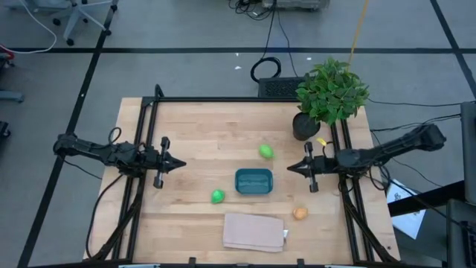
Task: Pick and placing Produce into tupperware
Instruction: Put the green cabbage into the blue bin
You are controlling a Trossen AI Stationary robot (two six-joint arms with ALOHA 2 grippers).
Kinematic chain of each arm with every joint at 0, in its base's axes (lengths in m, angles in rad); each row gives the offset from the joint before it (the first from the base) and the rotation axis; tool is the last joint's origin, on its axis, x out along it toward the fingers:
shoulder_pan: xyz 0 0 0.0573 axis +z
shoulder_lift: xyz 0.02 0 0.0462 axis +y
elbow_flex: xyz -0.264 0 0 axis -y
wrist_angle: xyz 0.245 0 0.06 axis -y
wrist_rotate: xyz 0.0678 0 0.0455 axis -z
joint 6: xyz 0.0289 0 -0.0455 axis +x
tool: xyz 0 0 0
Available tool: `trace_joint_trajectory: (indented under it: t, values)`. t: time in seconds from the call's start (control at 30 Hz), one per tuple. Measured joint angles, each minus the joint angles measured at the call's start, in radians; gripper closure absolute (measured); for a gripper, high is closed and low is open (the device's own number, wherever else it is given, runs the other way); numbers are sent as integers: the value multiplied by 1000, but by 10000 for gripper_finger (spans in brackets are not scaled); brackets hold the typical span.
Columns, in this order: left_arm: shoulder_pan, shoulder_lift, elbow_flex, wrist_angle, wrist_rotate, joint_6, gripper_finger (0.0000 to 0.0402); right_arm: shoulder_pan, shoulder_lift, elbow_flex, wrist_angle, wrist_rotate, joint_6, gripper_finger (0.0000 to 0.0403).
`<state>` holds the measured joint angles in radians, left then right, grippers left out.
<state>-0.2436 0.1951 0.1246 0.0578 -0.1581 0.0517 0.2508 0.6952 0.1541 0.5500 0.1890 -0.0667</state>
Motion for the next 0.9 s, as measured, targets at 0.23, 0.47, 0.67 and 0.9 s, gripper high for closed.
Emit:
trace_joint_trajectory:
  t: [0.23, 0.47, 0.67, 0.9]
  values:
    - [0, 0, 0, -1, 0, 0, 399, -1, 153, 87, 1, 0, -10, 403]
    - [0, 1, 0, -5, 0, -1, 399, 1, 294, 197, 0, -1, -40, 403]
    - [0, 1, 0, -31, 0, -13, 399, 0, 411, 290, -24, 59, -81, 403]
    - [0, 1, 0, -40, 0, -27, 399, -24, 495, 504, -323, 154, -57, 403]
